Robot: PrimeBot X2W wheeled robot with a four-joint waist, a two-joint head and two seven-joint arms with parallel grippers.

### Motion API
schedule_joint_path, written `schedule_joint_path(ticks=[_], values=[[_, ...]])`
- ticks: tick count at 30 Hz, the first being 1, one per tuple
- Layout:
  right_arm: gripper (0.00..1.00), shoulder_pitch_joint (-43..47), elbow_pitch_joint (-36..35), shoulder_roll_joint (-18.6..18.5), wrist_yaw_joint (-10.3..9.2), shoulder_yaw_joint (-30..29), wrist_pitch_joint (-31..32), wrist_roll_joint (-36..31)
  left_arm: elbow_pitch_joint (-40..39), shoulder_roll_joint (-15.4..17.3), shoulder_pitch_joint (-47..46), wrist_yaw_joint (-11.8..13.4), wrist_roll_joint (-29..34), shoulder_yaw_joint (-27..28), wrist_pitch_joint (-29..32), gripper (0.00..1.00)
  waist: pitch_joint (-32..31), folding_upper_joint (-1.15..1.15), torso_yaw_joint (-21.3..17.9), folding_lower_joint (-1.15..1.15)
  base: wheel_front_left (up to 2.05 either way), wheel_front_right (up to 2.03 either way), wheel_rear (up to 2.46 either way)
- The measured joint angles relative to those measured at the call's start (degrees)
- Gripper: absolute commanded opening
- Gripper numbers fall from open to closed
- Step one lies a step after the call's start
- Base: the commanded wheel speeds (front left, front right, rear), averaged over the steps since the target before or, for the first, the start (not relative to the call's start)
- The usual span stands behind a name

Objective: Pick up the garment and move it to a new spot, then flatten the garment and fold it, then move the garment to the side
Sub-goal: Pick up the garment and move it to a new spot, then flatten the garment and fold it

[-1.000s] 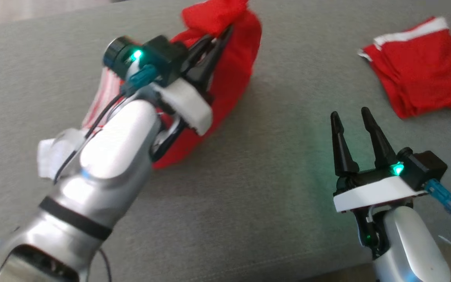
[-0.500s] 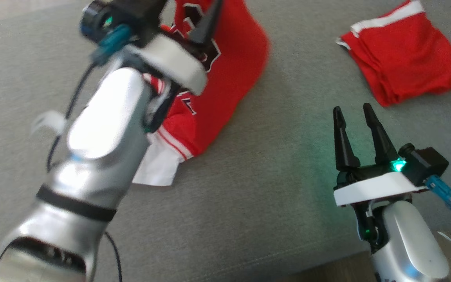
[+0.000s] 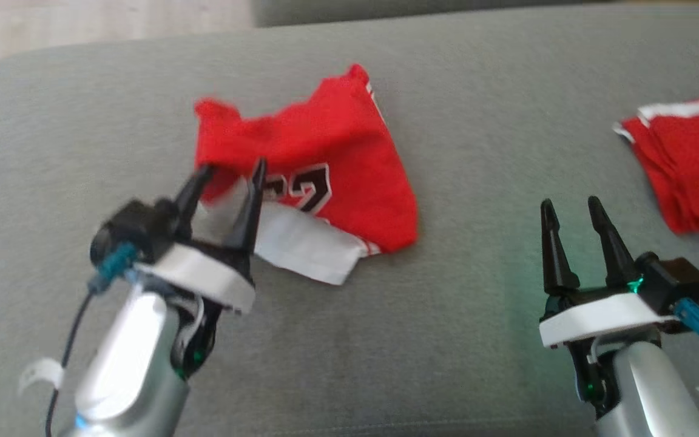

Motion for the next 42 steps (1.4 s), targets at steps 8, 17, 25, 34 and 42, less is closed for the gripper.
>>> schedule_joint_path(ticks=[8, 17, 25, 34, 42], values=[[1.0, 0.29, -1.74, 0.02, 0.0, 2.03, 1.42, 0.08, -0.75, -1.4, -0.52, -0.62, 2.7, -1.19, 0.0, 1.0, -2.49, 0.0, 2.8, 0.0, 0.0, 0.0, 0.0], [1.0, 0.3, -0.84, 0.02, 0.0, 3.96, 0.8, 2.76, -0.82, -4.41, -5.79, -1.32, 4.68, -3.13, -0.01, 1.0, -2.71, 0.0, -3.34, 0.0, 0.0, 0.0, 0.0], [1.0, 1.33, -0.11, 0.02, 0.0, 3.49, -0.12, 2.88, -5.5, -4.94, 1.49, 0.6, 4.82, 1.88, -0.01, 1.0, -4.33, 0.0, -4.96, 0.0, 0.0, 0.0, 0.0], [1.0, 2.71, -0.09, 0.02, 0.0, 2.97, -0.11, 2.87, -10.69, -5.63, 16.18, 2.26, 6.0, 7.64, 0.0, 1.0, -5.59, 0.0, -1.14, 0.0, 0.0, 0.0, 0.0], [1.0, 3.44, -0.24, 0.02, 0.0, 1.47, 1.12, 1.02, -11.84, -6.19, 19.8, 1.96, 7.46, 7.72, 0.0, 1.0, -6.05, 0.0, 4.81, 0.0, 0.0, 0.0, 0.0]])
